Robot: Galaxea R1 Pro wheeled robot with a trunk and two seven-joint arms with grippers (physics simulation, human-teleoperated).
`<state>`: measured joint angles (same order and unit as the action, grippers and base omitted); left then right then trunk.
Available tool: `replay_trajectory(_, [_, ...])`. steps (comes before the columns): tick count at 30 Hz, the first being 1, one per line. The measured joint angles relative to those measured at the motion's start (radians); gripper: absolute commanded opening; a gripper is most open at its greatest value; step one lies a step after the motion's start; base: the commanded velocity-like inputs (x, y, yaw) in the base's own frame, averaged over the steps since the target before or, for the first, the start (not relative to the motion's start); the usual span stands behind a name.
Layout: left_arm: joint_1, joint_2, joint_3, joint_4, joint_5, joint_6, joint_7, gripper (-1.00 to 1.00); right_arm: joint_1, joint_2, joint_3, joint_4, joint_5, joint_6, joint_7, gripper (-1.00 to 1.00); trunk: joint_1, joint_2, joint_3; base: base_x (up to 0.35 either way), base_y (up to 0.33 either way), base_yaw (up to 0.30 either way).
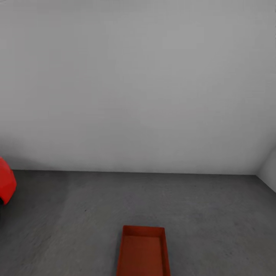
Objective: Move the two storage containers from the living room to the garage. In the garage, place one container on the floor and stack the other container on top of it (either order is fine).
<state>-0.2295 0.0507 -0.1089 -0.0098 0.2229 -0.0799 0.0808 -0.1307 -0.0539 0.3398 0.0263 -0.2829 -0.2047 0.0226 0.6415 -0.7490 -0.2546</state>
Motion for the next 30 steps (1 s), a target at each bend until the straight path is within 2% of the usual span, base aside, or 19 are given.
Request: replay_trajectory(30, [0.000,0.000,-0.001,0.000,0.001,0.000,0.000,1.00,0.000,0.000,0.000,0.000,-0.003,0.000,0.002,1.00,0.000,0.000,0.049,0.000,0.000,0.000])
